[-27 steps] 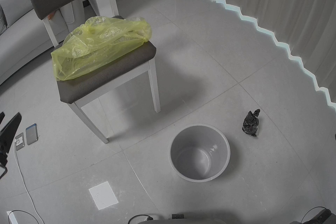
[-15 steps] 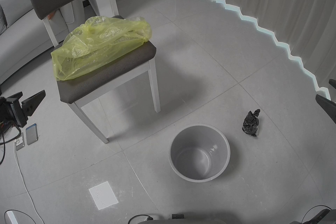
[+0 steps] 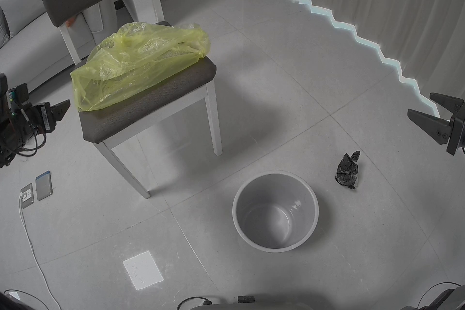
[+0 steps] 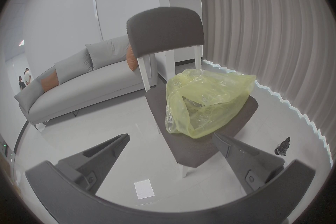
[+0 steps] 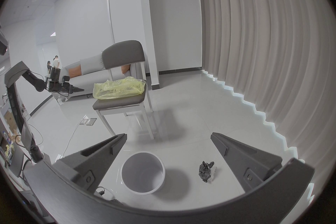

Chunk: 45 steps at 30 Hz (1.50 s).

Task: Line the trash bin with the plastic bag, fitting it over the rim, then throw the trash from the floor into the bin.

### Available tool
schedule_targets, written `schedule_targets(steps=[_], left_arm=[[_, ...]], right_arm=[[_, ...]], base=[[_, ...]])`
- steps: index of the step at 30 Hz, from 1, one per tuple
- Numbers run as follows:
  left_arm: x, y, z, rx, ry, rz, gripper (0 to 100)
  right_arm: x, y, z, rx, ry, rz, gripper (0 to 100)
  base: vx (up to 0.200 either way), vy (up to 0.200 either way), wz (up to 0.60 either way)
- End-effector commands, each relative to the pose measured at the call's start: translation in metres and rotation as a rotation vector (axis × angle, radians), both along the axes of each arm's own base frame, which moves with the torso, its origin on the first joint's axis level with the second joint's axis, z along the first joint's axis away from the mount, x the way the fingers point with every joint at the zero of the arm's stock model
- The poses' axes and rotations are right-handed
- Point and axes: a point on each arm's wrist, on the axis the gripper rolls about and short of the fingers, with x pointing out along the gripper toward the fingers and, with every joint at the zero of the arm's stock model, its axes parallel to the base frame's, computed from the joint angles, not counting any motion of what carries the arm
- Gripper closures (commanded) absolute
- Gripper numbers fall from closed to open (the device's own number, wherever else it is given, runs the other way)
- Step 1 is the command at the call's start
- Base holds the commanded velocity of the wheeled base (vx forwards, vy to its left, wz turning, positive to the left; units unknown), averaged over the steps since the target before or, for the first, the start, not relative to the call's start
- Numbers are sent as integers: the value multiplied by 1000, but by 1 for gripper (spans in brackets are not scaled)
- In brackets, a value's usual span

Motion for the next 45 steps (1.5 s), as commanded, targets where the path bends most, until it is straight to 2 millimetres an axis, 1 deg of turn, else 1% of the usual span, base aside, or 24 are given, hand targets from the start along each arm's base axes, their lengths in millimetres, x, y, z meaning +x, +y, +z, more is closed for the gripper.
schedule_targets(steps=[1, 6, 9, 10, 11, 16, 21, 26, 27, 38, 40, 41, 42, 45], left_arm=[[43, -2, -13, -9, 51, -16, 0], [72, -7, -17, 3, 59, 6, 0], [85, -9, -16, 7, 52, 9, 0], [85, -9, -16, 7, 52, 9, 0], [97, -8, -15, 12, 40, 17, 0], [119, -5, -14, 25, 23, 73, 0], [132, -3, -19, 29, 26, 102, 0], [135, -1, -23, 27, 39, 107, 0], [134, -1, -22, 27, 37, 108, 100], [129, 1, -14, 28, 14, 115, 100], [126, -2, -9, 27, 0, 97, 100], [123, -6, -4, 27, -14, 80, 100], [115, -14, 7, 25, -41, 40, 100], [79, -46, 48, 24, -147, -161, 100]], right_arm=[[6, 4, 2, -1, -5, 14, 0], [5, 3, 1, -1, -2, 16, 0], [4, 3, 0, -2, -2, 14, 0], [4, 3, 0, -2, -2, 14, 0], [4, 3, -2, -4, 3, 16, 0], [3, 2, -4, -5, 10, 13, 0], [3, 1, -4, -3, 10, 5, 0], [3, 1, -5, -4, 12, 5, 0], [3, 1, -5, -4, 12, 5, 0], [3, 2, -4, -4, 10, 4, 0], [3, 2, -2, -3, 2, 2, 0], [3, 2, -1, -2, -1, 5, 0], [3, 3, 0, -2, -2, 8, 0], [4, 3, 0, -6, -4, 12, 0]], base=[[0, 0, 0], [0, 0, 0], [0, 0, 0], [0, 0, 0], [0, 0, 0], [0, 0, 0], [0, 0, 0], [0, 0, 0], [0, 0, 0], [0, 0, 0], [0, 0, 0], [0, 0, 0], [0, 0, 0], [0, 0, 0]])
